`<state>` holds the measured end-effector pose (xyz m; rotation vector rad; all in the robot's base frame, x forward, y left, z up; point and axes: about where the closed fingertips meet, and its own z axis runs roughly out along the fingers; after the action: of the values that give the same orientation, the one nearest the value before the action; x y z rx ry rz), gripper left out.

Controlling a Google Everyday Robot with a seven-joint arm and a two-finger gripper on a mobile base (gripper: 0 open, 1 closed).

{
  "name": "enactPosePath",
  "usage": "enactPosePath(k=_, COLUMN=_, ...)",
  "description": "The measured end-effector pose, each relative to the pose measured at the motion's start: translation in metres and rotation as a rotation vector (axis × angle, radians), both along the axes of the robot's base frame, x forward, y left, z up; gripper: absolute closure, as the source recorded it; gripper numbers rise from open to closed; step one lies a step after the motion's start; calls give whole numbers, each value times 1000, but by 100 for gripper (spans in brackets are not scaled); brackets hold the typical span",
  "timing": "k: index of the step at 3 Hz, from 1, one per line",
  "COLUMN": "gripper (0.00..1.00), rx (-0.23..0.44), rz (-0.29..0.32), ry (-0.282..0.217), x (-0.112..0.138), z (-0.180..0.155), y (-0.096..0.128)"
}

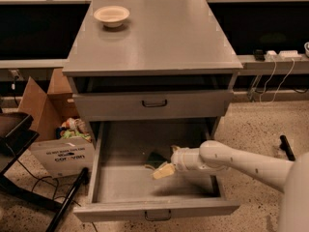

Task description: Place sponge into middle drawer

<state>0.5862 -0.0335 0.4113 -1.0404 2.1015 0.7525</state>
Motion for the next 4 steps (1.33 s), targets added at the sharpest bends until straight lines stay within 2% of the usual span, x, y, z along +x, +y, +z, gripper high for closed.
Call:
enactPosePath(k=1, gripper=0, rx=-56, rz=-18, ry=-15, x=-31, z=46, y=-14)
enactPosePath(k=2, gripper=0, rx=-123, rz=-88, ry=40, x=-66, z=79, y=-26)
enactPosePath(k=3, gripper=0, rx=-204, rz=-141, ry=163, x=-110, z=96, y=-31)
enactPosePath(k=4, gripper=0, rx=-327, rz=-196, ry=276, x=-156, z=110, y=-58)
